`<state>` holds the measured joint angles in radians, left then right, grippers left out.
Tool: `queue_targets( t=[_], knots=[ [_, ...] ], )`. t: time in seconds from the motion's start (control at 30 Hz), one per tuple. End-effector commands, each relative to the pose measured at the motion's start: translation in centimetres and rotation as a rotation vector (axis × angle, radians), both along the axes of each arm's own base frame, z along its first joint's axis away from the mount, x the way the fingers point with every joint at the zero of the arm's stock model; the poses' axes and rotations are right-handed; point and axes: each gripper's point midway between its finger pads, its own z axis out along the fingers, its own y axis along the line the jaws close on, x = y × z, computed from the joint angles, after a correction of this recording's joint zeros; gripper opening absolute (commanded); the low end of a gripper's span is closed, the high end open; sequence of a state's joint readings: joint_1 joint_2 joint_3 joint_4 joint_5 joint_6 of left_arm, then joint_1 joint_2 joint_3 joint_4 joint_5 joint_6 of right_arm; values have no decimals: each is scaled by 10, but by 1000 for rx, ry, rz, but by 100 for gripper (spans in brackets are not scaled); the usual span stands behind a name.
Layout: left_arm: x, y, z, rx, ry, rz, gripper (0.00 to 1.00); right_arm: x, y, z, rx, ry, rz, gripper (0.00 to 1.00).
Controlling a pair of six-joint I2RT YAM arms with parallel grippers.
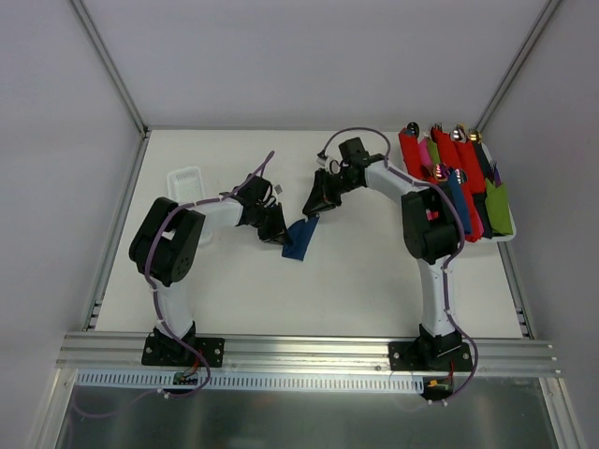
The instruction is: Place the utensils on the paper napkin and roll it up
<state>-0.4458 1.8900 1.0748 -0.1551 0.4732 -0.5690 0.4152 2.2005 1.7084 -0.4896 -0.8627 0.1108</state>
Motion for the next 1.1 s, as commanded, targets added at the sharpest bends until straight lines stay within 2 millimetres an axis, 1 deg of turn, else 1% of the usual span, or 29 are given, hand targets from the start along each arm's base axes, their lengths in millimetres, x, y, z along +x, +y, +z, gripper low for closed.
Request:
queue_targets(
  t=[0.0, 0.1, 0.13, 0.27, 0.37, 0.47, 0.67, 0.77, 0.8, 0.87, 0.9, 1.07],
  knots=[
    [-17, 27, -34, 167, 59, 10, 0, -9, 12, 3, 66, 78, -19, 18],
    [-15, 27, -31, 169, 46, 9, 0, -8, 12, -9, 44, 93, -28, 18],
    [-15, 27, -30, 166, 43, 9, 0, -8, 11, -16, 28, 103, -36, 18],
    [-14, 25, -27, 160, 33, 5, 0, -10, 6, -36, -36, 124, -49, 16],
    [-11, 23, -21, 148, 13, -4, 0, -10, 2, -47, -91, 125, -49, 14],
    [-7, 20, -11, 128, -8, -5, 0, -10, -3, -58, -157, 128, -50, 12],
    [0, 13, 7, 89, -44, -6, 0, -16, -5, -67, -226, 120, -29, 10],
    [4, 10, 22, 70, -86, -9, 0, -17, -6, -70, -243, 119, -26, 8],
    [8, 8, 31, 54, -110, -13, 0, -18, -6, -71, -249, 117, -21, 8],
    [9, 5, 39, 35, -119, -14, 0, -17, -6, -72, -262, 112, -21, 7],
    [11, 2, 47, 20, -134, -16, 0, -18, -6, -72, -265, 110, -18, 6],
    [10, -10, 58, -20, -149, -45, 0, -19, -8, -76, -283, 120, -18, 5]
  ],
)
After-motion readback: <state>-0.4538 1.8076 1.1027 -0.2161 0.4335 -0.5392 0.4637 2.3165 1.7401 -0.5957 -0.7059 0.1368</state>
